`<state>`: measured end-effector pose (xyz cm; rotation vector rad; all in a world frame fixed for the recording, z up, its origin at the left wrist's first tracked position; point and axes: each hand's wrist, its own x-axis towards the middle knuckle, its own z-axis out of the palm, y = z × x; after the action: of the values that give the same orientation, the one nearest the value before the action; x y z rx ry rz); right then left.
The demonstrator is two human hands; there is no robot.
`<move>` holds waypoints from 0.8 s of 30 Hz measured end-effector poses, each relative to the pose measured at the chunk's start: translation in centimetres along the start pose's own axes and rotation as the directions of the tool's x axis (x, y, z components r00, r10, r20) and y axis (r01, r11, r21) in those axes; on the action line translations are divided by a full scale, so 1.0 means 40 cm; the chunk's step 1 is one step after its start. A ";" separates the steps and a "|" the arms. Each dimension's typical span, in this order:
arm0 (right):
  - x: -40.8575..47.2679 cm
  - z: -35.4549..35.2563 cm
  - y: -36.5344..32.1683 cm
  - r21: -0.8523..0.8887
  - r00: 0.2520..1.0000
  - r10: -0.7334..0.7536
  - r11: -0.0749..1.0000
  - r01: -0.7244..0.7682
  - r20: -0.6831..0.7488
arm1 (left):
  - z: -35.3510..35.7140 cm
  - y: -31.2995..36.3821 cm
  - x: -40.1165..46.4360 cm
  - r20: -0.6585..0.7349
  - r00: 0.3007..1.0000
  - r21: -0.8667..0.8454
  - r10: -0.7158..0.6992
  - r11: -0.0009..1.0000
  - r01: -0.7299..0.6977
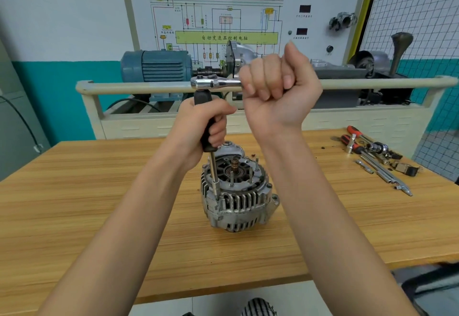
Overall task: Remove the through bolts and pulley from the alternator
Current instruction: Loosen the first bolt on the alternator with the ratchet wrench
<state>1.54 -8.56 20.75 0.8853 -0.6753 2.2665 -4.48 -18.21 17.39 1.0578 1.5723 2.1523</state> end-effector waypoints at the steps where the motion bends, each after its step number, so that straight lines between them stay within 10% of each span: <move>1: 0.010 -0.010 -0.006 0.087 0.997 0.063 0.994 -0.058 -0.049 | -0.006 0.002 -0.001 0.069 0.998 -0.024 -0.012 1.000 0.013; 6: 0.016 -0.028 -0.013 0.291 0.987 0.123 0.953 -0.088 -0.104 | -0.009 0.006 0.000 0.293 0.950 -0.083 -0.106 0.987 0.136; 16: -0.079 0.046 0.058 -0.372 0.913 -0.377 0.834 0.408 0.157 | 0.059 -0.022 0.009 -0.371 0.926 0.047 0.066 0.998 -0.052; 24: 0.013 -0.008 0.003 0.076 0.996 0.086 0.994 -0.083 -0.027 | -0.019 0.009 -0.002 0.104 0.994 -0.019 -0.046 0.999 0.048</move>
<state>1.00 -8.25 20.91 0.8711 -0.6285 2.3897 -4.88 -18.94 17.58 1.0959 1.5090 2.0452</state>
